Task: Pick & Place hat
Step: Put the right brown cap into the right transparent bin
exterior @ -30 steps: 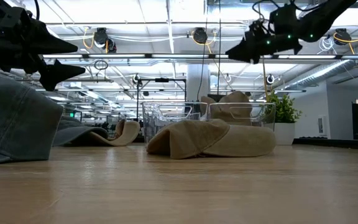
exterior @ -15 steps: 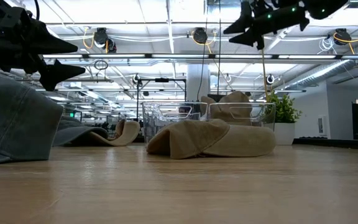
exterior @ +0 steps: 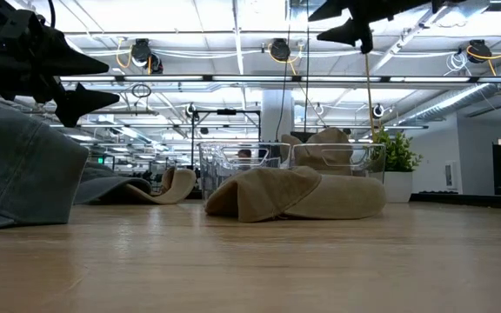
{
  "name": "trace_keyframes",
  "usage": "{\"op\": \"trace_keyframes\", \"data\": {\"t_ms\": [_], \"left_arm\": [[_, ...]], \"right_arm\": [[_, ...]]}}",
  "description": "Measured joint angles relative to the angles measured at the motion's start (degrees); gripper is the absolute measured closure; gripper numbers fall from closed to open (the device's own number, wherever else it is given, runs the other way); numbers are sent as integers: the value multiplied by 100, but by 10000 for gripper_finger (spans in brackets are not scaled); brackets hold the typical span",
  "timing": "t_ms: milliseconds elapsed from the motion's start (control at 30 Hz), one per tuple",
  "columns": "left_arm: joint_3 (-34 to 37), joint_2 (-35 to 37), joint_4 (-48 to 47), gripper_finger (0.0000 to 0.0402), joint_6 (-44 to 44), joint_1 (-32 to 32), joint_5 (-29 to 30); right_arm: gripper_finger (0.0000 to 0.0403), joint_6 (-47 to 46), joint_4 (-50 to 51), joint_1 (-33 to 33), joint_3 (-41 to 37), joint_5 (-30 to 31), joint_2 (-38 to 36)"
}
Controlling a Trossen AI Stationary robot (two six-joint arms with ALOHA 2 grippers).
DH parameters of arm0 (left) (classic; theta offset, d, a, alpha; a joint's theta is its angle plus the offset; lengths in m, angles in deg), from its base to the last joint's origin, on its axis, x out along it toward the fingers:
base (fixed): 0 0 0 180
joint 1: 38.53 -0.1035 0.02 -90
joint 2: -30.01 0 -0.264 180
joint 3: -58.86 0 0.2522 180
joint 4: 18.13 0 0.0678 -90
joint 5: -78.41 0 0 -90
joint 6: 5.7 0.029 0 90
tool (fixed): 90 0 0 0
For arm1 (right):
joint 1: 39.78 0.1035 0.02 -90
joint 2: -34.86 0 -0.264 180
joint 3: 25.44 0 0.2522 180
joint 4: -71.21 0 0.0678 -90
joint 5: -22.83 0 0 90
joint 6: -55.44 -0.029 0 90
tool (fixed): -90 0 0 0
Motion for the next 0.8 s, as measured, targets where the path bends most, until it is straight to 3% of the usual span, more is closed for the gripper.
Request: {"op": "trace_keyframes", "data": {"t_ms": [300, 667, 800], "left_arm": [[1, -2, 0, 78, -1, 0, 0], [2, -2, 0, 78, 0, -2, 0], [2, 0, 0, 78, 0, 0, 0]], "right_arm": [[172, -38, 89, 1316, 0, 776, 4], [172, 49, 129, 2966, 0, 2373, 4], [172, -843, 633, 3192, 0, 2648, -27]]}}
